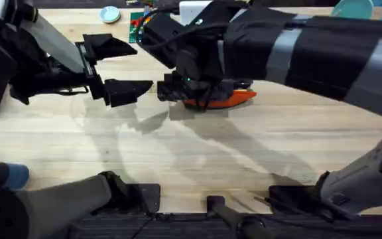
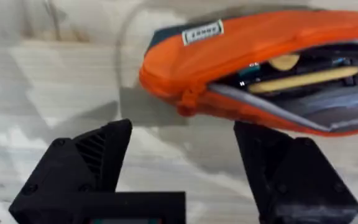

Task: Unzip the bag, pick up the pens from the table one at a time and place them inside, then zip the bag closed.

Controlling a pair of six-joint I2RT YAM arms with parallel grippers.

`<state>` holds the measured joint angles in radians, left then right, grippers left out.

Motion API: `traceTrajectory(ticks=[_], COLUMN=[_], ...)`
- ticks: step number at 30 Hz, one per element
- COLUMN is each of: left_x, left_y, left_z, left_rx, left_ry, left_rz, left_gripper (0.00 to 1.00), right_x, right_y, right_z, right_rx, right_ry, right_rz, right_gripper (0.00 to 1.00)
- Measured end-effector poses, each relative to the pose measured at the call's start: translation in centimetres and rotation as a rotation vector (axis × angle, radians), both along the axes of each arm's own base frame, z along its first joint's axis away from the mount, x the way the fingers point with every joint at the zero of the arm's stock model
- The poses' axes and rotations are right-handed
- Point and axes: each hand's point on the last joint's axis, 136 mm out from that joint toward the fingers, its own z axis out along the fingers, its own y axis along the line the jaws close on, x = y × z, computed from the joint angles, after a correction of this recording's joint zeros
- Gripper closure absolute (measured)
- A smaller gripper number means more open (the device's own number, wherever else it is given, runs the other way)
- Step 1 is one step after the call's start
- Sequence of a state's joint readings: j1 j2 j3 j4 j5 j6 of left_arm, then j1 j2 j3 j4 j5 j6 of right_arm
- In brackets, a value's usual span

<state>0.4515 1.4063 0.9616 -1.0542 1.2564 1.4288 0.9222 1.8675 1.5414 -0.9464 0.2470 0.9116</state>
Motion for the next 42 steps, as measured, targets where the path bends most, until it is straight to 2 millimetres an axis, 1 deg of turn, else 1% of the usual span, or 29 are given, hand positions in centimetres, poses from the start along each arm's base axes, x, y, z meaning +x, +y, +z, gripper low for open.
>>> traceTrajectory(ticks=[6, 21, 23, 29, 34, 42], left_x=[0.0, 0.0, 0.0, 0.0, 0.0, 0.0], left_y=[0.0, 0.0, 0.0, 0.0, 0.0, 0.0], left_z=[0.0, 0.0, 0.0, 0.0, 0.0, 0.0], left_rx=[0.0, 0.0, 0.0, 0.0, 0.0, 0.0], left_ry=[-0.001, 0.0, 0.0, 0.0, 0.0, 0.0], left_rz=[0.0, 0.0, 0.0, 0.0, 0.0, 0.0], left_gripper=[0.008, 0.008, 0.008, 0.007, 0.007, 0.007], right_x=[1.3, 2.0, 2.2, 2.7, 2.9, 3.0], right_y=[0.0, -0.1, -0.1, -0.5, -0.8, -0.5], right_z=[0.2, 0.3, 0.1, -1.1, -1.1, -1.0], right_rx=[0.032, 0.023, 0.017, -0.011, -0.011, 0.003], right_ry=[-0.024, -0.054, -0.059, -0.051, -0.051, -0.052], right_rz=[-0.025, -0.036, -0.038, -0.051, -0.059, -0.057], right_gripper=[0.007, 0.011, 0.012, 0.061, 0.156, 0.453])
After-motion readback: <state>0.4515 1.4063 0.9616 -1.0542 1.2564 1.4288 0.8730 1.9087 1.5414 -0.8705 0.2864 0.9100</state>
